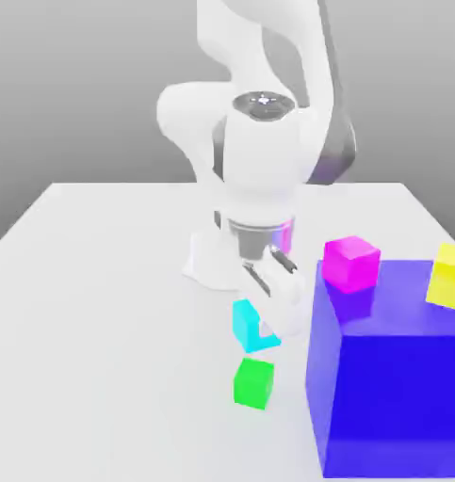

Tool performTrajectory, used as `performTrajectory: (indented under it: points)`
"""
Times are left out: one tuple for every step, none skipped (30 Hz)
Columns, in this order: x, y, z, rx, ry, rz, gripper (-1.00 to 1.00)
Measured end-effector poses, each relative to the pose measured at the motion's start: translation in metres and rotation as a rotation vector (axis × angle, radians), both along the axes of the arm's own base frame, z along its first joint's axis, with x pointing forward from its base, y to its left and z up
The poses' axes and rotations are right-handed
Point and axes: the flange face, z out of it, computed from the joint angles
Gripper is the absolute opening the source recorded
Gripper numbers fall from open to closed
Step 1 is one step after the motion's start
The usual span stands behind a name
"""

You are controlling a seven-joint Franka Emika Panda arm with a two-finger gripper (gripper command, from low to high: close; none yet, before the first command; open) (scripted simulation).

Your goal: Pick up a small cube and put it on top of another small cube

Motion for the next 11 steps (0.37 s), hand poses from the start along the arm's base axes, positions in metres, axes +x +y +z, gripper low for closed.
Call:
performTrajectory:
  points:
    - [0.001,0.000,-0.004,-0.002,-0.001,-0.002,-1.00]
    - [0.001,-0.001,-0.009,-0.003,-0.001,-0.003,-1.00]
    - [0.001,-0.001,-0.014,-0.004,-0.001,-0.003,-1.00]
    - [0.001,-0.001,-0.019,-0.004,-0.002,-0.003,-1.00]
    - [0.001,-0.001,-0.024,-0.003,-0.002,-0.004,-1.00]
    - [0.001,-0.001,-0.029,-0.002,-0.002,-0.004,-1.00]
    - [0.000,-0.001,-0.035,-0.001,-0.001,-0.003,-1.00]
    - [-0.001,0.000,-0.041,0.002,-0.001,-0.002,-1.00]
    - [-0.002,0.001,-0.047,0.005,0.000,0.000,-1.00]
    - [-0.003,0.001,-0.052,0.007,0.001,0.001,1.00]
    - [-0.003,0.002,-0.052,0.007,0.001,0.001,1.00]
